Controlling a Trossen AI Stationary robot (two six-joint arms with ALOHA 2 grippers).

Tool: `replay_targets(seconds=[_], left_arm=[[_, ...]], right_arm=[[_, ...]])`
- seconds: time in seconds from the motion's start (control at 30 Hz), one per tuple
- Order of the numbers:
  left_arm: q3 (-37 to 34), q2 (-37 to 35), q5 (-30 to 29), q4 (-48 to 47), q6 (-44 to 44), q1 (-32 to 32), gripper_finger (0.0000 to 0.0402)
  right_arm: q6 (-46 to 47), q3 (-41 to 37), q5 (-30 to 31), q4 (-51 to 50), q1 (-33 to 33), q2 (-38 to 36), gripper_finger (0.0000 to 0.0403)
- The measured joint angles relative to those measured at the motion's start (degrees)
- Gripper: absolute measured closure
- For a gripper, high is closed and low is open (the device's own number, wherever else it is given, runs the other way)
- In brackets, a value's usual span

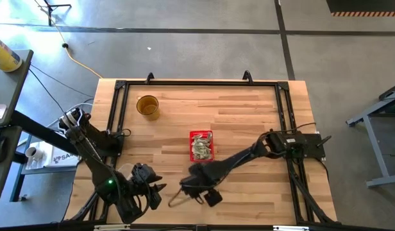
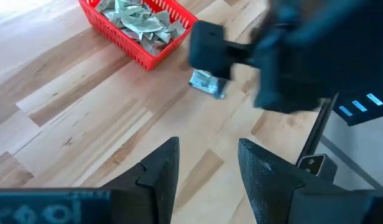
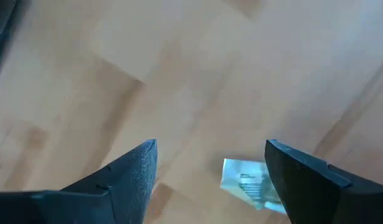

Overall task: Pick and place Stevia / Truvia into bins
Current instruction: Put the white stevia packet into the red basket

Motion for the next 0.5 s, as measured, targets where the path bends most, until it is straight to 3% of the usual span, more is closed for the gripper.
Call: replay_targets(seconds=[0.13,0.3,0.5], left_arm=[[0.0,0.0,-0.1,-0.4,0.0,0.0,0.0202],[0.0,0.0,-0.1,-0.6,0.0,0.0,0.0202],[0.0,0.0,-0.1,-0.8,0.9,0.0,0.0202]], right_arm=[[-6.9,0.3,6.1,2.8,1.8,-0.5,0.0115],[-9.0,-5.3,8.9,4.8,0.1,-0.5,0.0115],[-11.7,-7.5,7.0,1.9,-2.6,-0.7,0.0115]])
